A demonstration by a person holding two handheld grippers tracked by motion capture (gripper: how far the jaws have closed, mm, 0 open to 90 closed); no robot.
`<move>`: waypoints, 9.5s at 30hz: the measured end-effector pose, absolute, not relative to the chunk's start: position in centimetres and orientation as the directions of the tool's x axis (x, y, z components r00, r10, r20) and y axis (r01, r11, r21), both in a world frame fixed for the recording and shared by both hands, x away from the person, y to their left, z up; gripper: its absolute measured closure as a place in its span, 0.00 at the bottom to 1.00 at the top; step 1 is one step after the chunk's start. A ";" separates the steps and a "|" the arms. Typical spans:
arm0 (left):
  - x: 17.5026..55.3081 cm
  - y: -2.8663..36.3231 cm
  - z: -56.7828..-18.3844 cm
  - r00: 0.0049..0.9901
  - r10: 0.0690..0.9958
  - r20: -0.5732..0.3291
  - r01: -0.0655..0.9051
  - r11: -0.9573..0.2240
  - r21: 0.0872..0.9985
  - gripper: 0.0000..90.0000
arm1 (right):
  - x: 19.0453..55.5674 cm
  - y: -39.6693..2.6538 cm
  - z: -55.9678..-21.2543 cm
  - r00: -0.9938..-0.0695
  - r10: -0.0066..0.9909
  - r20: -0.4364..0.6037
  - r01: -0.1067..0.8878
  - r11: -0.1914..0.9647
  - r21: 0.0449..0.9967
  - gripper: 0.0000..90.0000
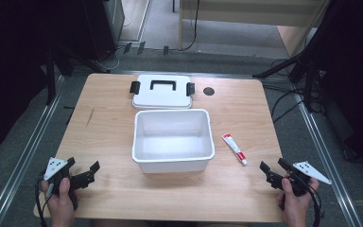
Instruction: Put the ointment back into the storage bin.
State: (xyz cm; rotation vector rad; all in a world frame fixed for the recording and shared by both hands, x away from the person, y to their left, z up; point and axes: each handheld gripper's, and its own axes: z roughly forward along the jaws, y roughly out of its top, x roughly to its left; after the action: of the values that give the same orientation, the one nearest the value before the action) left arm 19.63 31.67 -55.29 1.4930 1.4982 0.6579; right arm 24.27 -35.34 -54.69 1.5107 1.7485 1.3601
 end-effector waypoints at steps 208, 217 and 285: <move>19.2 31.1 -55.2 0.121 0.982 -0.143 0.384 0.086 0.919 0.00 | 39.2 -8.0 -35.4 -0.685 0.723 0.087 0.725 0.665 0.178 0.80; 19.2 31.1 -55.1 0.120 0.983 -0.139 0.387 0.083 0.918 0.00 | 38.8 -7.1 -36.9 -0.704 0.703 0.095 0.708 0.686 0.167 0.80; 19.2 31.2 -55.2 0.123 0.981 -0.153 0.397 0.093 0.913 0.00 | 39.3 -4.6 -46.3 -0.803 0.595 -0.030 0.593 0.803 0.060 0.78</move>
State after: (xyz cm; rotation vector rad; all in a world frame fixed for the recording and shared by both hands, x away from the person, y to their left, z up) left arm 19.21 31.19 -55.16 1.4617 1.4298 0.7857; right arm 39.27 -4.60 -46.31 0.9688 2.9379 0.0744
